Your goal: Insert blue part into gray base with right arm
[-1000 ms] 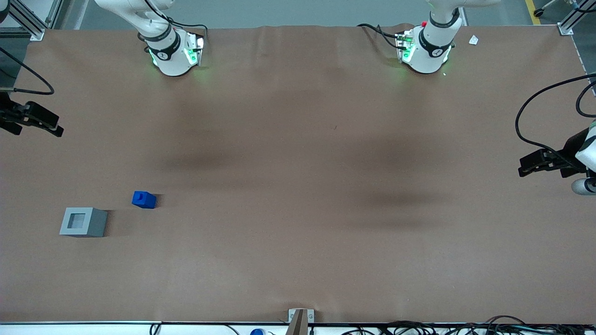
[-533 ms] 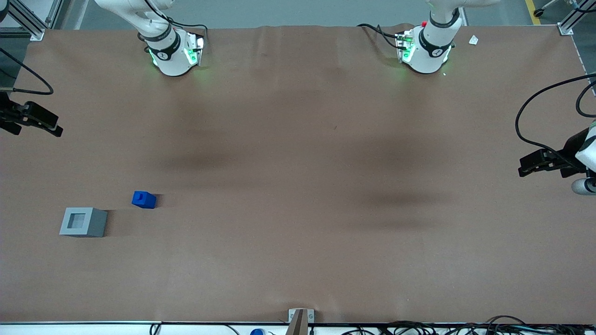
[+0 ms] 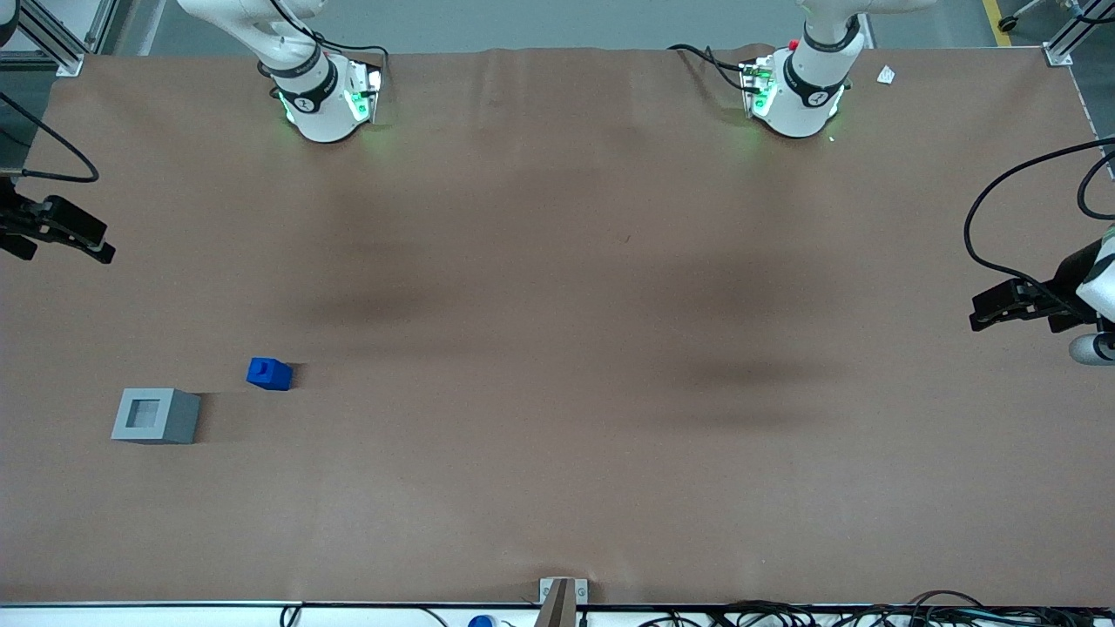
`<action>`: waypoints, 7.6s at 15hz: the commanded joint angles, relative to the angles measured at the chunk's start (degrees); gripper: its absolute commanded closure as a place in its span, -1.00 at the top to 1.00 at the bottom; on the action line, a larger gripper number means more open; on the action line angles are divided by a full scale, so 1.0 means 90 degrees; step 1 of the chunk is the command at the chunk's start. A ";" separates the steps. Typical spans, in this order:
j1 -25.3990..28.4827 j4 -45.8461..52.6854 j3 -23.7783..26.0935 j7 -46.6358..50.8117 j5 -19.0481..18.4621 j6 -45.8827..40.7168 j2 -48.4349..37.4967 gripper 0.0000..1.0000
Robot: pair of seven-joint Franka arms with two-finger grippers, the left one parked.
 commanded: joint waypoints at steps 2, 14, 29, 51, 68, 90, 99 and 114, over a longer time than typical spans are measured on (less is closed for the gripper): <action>0.0008 0.0091 0.0038 0.0063 -0.0049 0.0365 0.0093 1.00; 0.0155 -0.0613 0.0038 -0.0035 0.0020 0.1615 0.1225 1.00; 0.0126 -0.1402 0.0028 0.0053 0.0020 0.3508 0.2711 0.91; 0.0136 -0.2390 0.0038 0.0053 0.0020 0.4546 0.3062 -0.43; -0.0469 -0.0106 -0.0021 -0.0054 -0.0058 0.1617 0.2584 -0.97; -0.1652 0.1124 0.0018 -0.1822 -0.0039 0.1802 0.3491 -0.98; -0.1505 0.1546 0.0018 -0.1676 -0.0068 0.1743 0.4000 -0.99; -0.1476 0.1760 -0.0001 -0.1636 -0.0098 0.1792 0.4429 -0.99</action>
